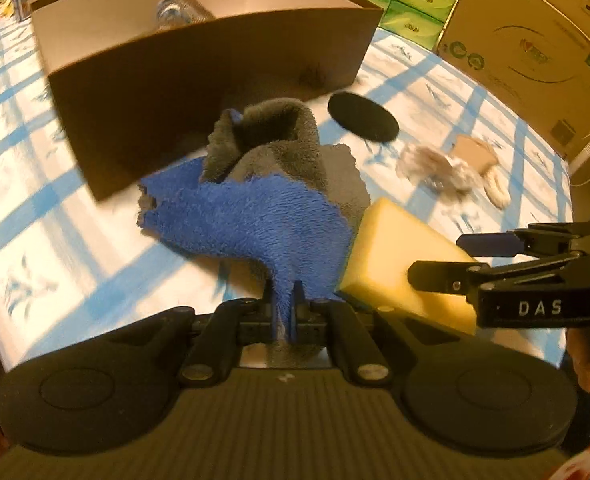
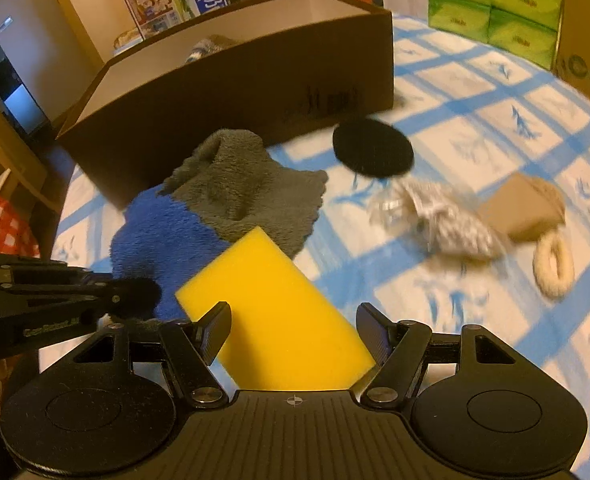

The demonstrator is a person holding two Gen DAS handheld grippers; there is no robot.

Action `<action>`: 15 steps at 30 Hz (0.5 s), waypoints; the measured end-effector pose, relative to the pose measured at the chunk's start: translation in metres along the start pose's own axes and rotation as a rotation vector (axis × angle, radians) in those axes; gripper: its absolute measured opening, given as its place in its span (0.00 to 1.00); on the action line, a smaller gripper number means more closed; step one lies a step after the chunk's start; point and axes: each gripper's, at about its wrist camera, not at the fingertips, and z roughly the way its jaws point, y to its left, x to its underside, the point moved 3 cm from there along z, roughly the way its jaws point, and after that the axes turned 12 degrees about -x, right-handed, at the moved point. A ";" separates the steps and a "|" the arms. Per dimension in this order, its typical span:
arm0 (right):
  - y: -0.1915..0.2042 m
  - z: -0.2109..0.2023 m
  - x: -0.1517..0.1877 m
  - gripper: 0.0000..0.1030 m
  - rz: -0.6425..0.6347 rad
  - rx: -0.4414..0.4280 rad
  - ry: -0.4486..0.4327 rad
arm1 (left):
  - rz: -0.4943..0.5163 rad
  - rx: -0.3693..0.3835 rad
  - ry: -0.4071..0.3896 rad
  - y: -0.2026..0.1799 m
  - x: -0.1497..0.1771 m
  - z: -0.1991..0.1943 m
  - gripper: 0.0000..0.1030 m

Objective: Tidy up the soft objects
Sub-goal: 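Grasp the blue towel edge with the left tool while the right tool grasps the yellow sponge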

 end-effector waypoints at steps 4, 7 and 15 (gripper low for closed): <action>0.008 -0.011 0.019 0.67 0.000 -0.001 0.016 | -0.014 -0.005 0.023 0.006 0.018 -0.014 0.04; 0.017 -0.017 0.032 0.67 -0.021 -0.011 0.030 | -0.022 -0.014 0.033 0.011 0.025 -0.017 0.05; 0.051 -0.011 0.053 0.80 -0.363 -0.058 0.093 | -0.050 -0.024 0.044 0.018 0.029 -0.017 0.05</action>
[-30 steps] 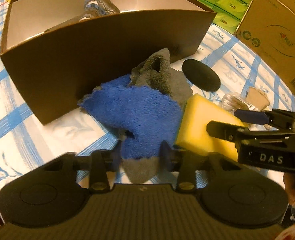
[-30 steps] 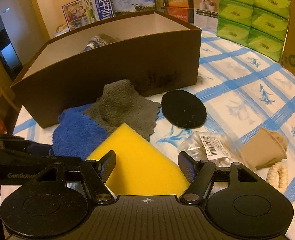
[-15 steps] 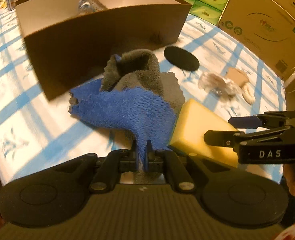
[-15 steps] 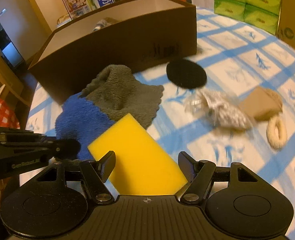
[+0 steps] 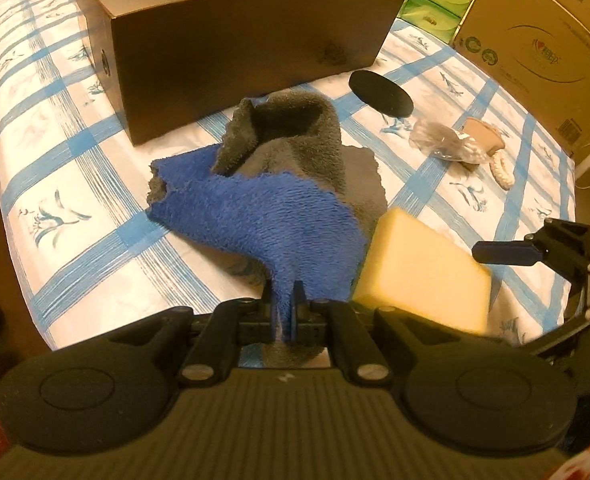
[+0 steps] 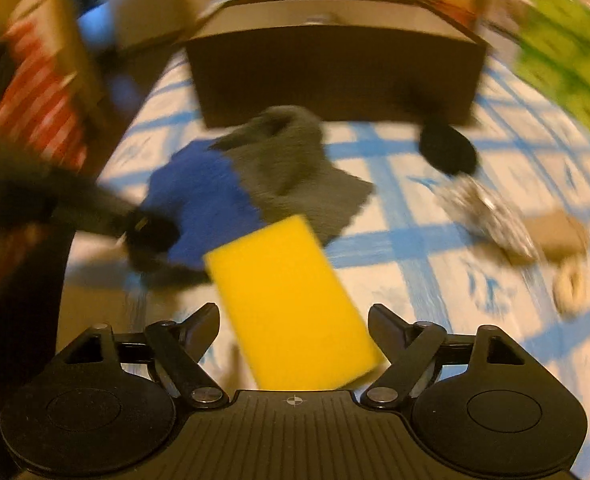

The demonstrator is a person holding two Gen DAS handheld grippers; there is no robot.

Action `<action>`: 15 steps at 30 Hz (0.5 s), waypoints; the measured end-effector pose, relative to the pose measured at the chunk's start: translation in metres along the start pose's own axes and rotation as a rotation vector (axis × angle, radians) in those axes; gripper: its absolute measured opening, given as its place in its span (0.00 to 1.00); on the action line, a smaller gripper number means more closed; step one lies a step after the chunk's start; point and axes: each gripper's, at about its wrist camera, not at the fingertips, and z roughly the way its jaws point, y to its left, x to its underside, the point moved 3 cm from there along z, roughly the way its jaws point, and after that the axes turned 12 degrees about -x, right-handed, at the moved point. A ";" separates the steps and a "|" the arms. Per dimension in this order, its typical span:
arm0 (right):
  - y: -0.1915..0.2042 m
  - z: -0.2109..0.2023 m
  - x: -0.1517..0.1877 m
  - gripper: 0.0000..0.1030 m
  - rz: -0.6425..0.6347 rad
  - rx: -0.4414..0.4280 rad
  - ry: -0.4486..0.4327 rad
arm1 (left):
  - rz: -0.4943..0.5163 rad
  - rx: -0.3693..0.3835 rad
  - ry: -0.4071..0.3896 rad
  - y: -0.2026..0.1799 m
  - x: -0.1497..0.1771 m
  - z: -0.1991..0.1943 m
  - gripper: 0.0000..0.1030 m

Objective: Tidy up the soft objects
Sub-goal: 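Grasp the blue towel edge with the left tool while the right tool grasps the yellow sponge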

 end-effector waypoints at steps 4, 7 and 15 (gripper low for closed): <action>0.011 0.013 0.006 0.79 -0.097 0.069 0.044 | 0.004 -0.003 0.006 -0.003 0.001 0.003 0.06; 0.009 0.018 0.012 0.70 -0.086 0.103 0.057 | 0.001 0.001 0.009 -0.002 0.001 0.003 0.09; -0.020 -0.008 0.011 0.66 0.138 0.175 -0.004 | -0.012 0.013 -0.003 0.000 -0.003 0.004 0.40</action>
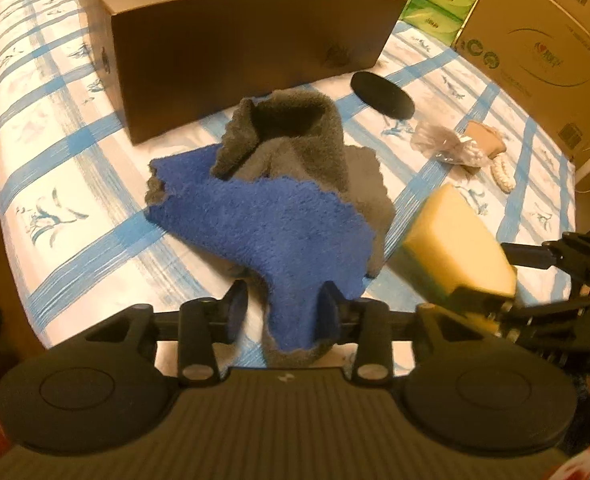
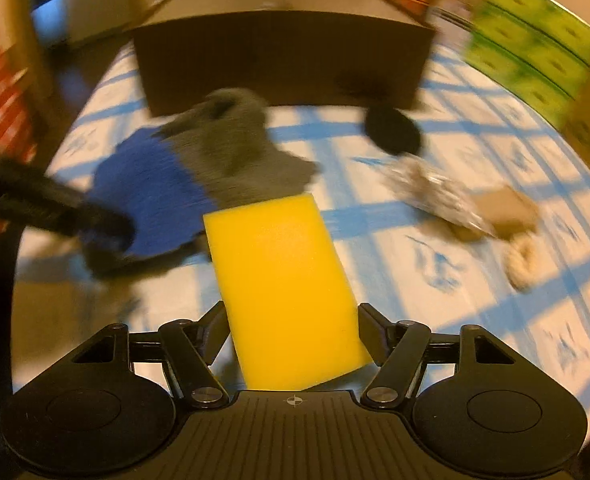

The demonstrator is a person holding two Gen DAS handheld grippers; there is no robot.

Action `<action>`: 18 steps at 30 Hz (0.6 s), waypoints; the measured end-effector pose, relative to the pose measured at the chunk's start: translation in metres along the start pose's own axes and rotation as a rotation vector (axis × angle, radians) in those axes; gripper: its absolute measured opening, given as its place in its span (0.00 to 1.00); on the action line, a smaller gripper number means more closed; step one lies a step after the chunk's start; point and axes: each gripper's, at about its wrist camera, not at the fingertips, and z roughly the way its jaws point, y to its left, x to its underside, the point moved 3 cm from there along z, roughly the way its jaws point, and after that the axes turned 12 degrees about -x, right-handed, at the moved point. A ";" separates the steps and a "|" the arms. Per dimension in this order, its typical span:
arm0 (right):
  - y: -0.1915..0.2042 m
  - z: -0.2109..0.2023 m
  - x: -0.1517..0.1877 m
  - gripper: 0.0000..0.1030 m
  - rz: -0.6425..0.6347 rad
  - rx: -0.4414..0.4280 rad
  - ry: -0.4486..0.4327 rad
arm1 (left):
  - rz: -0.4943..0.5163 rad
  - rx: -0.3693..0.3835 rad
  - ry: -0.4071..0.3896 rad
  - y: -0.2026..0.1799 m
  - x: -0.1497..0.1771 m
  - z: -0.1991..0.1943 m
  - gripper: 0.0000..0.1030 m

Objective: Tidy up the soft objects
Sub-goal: 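Grasp the blue towel edge with the left tool while the right tool grasps the yellow sponge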

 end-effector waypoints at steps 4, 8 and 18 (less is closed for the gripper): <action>-0.024 -0.007 -0.004 0.67 0.142 0.035 -0.022 | -0.016 0.005 -0.019 -0.001 -0.010 0.004 0.50; -0.035 -0.001 -0.008 0.70 0.205 0.067 -0.012 | -0.054 0.022 -0.015 -0.002 -0.025 0.014 0.54; -0.033 0.013 -0.016 0.72 0.182 0.068 0.006 | -0.044 -0.016 -0.031 -0.016 -0.040 0.033 0.41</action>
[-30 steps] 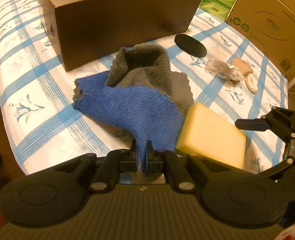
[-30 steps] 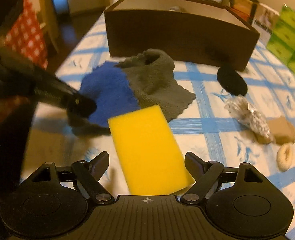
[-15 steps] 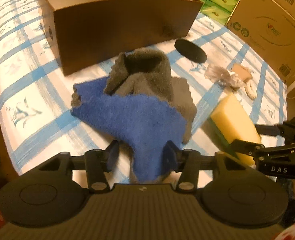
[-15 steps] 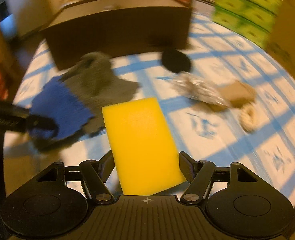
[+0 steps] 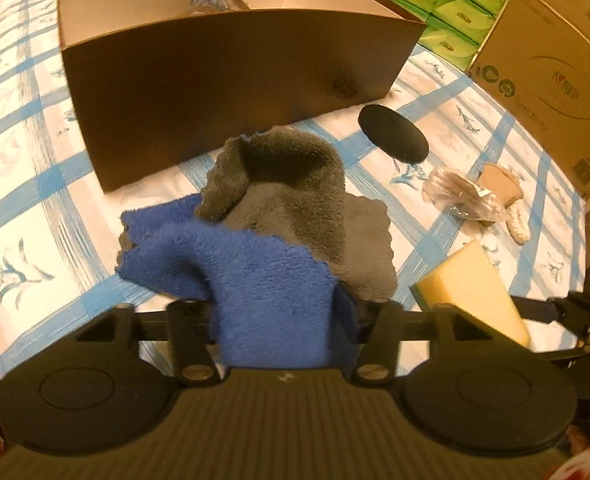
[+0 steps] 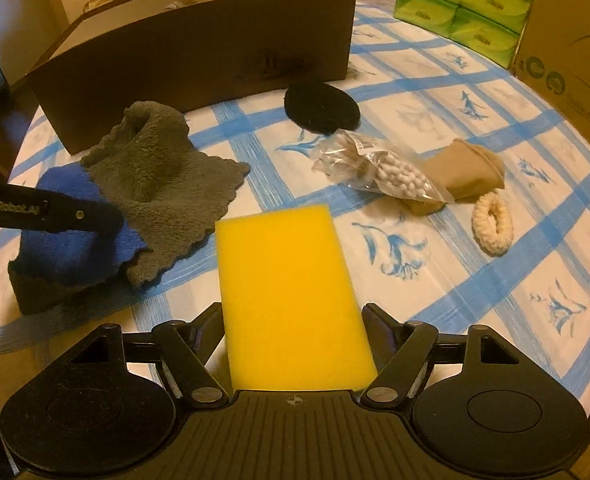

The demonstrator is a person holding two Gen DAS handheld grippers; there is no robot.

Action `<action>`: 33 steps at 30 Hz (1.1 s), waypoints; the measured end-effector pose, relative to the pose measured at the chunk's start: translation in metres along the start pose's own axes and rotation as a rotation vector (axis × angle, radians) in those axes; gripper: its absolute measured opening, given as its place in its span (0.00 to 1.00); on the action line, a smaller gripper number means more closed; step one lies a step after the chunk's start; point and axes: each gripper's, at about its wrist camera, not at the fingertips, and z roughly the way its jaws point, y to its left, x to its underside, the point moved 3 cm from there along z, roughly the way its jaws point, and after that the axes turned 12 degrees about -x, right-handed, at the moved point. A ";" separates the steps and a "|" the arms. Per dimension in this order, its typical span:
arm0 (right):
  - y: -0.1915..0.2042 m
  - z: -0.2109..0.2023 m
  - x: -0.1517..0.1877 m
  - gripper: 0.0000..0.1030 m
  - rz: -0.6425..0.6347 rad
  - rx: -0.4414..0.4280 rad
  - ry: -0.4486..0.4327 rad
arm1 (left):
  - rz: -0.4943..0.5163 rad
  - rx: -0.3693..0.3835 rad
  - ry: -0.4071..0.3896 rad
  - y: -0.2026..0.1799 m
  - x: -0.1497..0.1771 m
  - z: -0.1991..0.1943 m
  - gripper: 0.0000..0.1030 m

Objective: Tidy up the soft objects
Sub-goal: 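Grasp the blue towel edge with the left tool while the right tool grasps the yellow sponge, then lift the towel with the left tool and the sponge with the right tool over the box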

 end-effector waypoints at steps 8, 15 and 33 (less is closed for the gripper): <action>0.002 0.003 -0.010 0.66 -0.026 -0.015 -0.019 | 0.060 -0.004 -0.040 -0.005 0.005 -0.008 0.15; 0.008 -0.009 -0.010 0.63 -0.033 -0.035 -0.042 | 0.065 -0.015 -0.051 0.000 0.010 -0.022 0.13; 0.030 -0.062 -0.016 0.63 -0.023 -0.090 -0.141 | 0.086 -0.013 -0.173 0.003 0.005 -0.103 0.13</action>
